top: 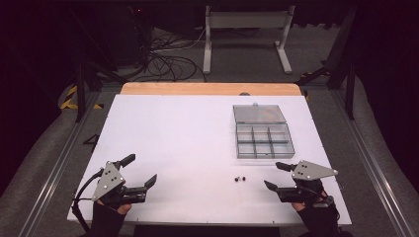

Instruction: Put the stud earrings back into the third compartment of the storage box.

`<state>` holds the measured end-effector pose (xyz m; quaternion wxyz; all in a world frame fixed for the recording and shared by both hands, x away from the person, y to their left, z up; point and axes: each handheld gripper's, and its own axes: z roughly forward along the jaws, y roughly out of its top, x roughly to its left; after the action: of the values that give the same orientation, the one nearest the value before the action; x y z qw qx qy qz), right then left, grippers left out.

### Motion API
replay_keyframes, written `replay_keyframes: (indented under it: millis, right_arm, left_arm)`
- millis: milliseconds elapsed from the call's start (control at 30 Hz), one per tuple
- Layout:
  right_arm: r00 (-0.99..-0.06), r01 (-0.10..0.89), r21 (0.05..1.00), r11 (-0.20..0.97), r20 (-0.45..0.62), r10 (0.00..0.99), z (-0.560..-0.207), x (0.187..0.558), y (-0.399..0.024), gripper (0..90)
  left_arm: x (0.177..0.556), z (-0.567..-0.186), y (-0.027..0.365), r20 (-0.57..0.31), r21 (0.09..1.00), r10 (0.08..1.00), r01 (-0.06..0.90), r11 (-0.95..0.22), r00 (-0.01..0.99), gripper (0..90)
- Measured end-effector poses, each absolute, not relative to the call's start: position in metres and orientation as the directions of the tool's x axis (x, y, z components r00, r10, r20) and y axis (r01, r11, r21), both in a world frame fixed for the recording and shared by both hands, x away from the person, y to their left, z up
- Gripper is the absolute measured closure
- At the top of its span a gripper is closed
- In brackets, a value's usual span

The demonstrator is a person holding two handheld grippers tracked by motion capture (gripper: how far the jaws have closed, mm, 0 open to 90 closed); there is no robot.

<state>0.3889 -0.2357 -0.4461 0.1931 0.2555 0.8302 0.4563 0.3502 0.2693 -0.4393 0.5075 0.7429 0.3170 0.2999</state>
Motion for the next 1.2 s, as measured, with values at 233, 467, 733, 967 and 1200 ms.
replay_keyframes:
  millis: [233, 467, 733, 967, 1200]
  right_arm:
    - [-0.795, 0.247, 0.856, 0.454, -0.089, 0.6, -0.446, 0.389, -0.235, 29.3]
    - [-0.797, 0.243, 0.854, 0.46, -0.095, 0.596, -0.445, 0.389, -0.235, 29.8]
    - [-0.799, 0.245, 0.849, 0.468, -0.097, 0.593, -0.443, 0.39, -0.233, 30.2]
    - [-0.807, 0.244, 0.843, 0.479, -0.097, 0.582, -0.436, 0.393, -0.23, 30.2]
    - [-0.824, 0.234, 0.843, 0.485, -0.093, 0.559, -0.427, 0.402, -0.217, 30.1]
  left_arm:
    - [0.348, -0.438, 0.269, 0.129, 0.946, 0.774, 0.157, -0.284, 0.62, 9.3]
    - [0.346, -0.438, 0.269, 0.145, 0.946, 0.78, 0.147, -0.29, 0.608, 9.2]
    - [0.346, -0.437, 0.27, 0.145, 0.945, 0.78, 0.147, -0.291, 0.608, 8.8]
    - [0.346, -0.438, 0.269, 0.151, 0.945, 0.784, 0.144, -0.293, 0.602, 8.8]
    - [0.346, -0.438, 0.269, 0.144, 0.946, 0.786, 0.149, -0.288, 0.601, 8.8]
